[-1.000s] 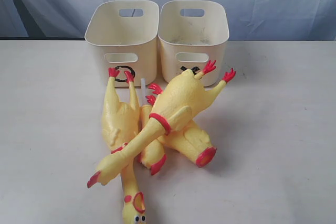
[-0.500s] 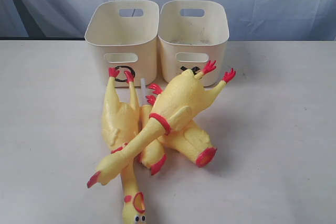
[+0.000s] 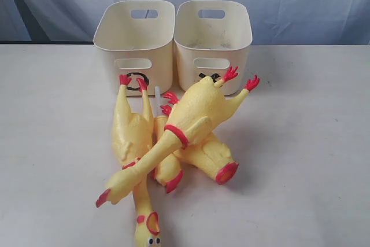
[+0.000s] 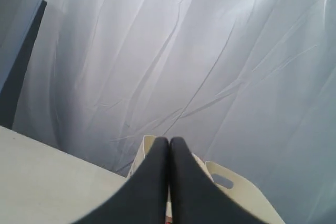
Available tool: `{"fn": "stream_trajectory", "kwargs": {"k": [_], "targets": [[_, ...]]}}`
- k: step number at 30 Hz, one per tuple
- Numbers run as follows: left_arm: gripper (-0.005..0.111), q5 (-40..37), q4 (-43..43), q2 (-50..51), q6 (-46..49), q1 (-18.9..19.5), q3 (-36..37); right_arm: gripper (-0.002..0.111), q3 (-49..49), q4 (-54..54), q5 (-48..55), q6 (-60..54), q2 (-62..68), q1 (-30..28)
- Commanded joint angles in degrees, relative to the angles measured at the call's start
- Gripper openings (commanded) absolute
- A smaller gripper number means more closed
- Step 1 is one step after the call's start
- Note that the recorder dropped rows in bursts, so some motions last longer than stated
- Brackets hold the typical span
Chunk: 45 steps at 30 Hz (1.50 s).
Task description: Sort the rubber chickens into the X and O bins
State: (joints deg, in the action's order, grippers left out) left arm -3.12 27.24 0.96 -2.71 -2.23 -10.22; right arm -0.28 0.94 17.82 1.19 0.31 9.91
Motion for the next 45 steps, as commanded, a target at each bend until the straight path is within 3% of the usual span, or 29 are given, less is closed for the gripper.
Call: {"fn": "stream_trajectory", "kwargs": {"k": [1, 4, 10, 13, 27, 36, 45], "targets": [[0.0, -8.6, 0.4, 7.8, 2.4, -0.2, -6.7, 0.0, 0.3, -0.1, -0.4, 0.0, -0.3, -0.1], [0.0, -14.7, 3.0, 14.4, 10.8, -0.2, -10.7, 0.0, 0.3, -0.1, -0.4, 0.0, -0.3, -0.1], [0.0, -27.7, 25.8, 28.9, 43.6, -0.2, -18.4, 0.0, 0.3, -0.1, -0.4, 0.0, -0.3, -0.1], [0.0, -34.0, 31.0, 35.7, 52.1, -0.2, -21.4, 0.0, 0.3, -0.1, -0.4, 0.0, -0.3, -0.1], [0.0, -43.7, 27.2, 54.3, 56.8, -1.6, -26.2, 0.0, 0.3, -0.1, -0.4, 0.0, -0.3, -0.1], [0.0, -37.8, 20.7, 62.0, 48.0, -12.5, -28.1, 0.0, 0.3, -0.1, -0.4, 0.0, -0.3, -0.1], [0.0, -26.3, 6.8, 66.8, 33.9, -25.3, -28.1, 0.0, 0.3, 0.0, -0.4, 0.0, -0.3, -0.1]]}}
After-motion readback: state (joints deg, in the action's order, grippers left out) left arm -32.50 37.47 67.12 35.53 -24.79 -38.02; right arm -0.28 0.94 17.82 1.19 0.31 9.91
